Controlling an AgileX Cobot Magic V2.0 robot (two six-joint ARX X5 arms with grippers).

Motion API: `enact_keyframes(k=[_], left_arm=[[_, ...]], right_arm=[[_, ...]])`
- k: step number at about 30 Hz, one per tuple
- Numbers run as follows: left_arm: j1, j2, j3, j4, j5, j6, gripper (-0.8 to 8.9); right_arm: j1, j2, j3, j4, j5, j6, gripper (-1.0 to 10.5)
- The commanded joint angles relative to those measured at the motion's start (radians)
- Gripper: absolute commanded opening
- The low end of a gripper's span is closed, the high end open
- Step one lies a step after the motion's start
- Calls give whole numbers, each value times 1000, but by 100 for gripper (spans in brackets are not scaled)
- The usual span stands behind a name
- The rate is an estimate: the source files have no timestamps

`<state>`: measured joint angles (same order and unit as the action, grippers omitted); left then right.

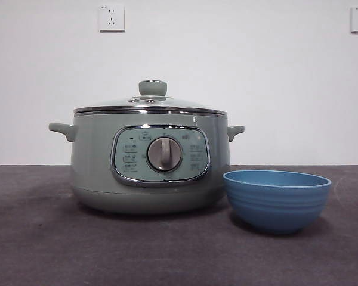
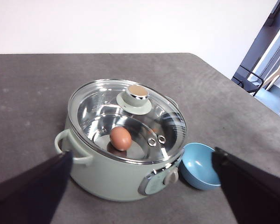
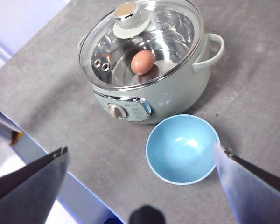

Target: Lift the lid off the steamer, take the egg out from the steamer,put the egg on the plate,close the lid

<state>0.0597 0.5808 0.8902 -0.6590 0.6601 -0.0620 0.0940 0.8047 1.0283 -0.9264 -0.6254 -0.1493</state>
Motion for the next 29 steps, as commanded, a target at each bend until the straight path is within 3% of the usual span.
enact_keyframes(k=[1,7,20,29], left_arm=[[-23,39,13,43,0,11,499],[-103,180,100,127,-27,16,499],[-384,610,348,253,-304,119,499],[-458,859,402,417,-381,119,499]], right_arm=[[2,0,2,13,-3,3,599],[2,0,2,20,-3,3,599],[2,0,2,20,-1,3,599],[2,0,2,19,0,4,599]])
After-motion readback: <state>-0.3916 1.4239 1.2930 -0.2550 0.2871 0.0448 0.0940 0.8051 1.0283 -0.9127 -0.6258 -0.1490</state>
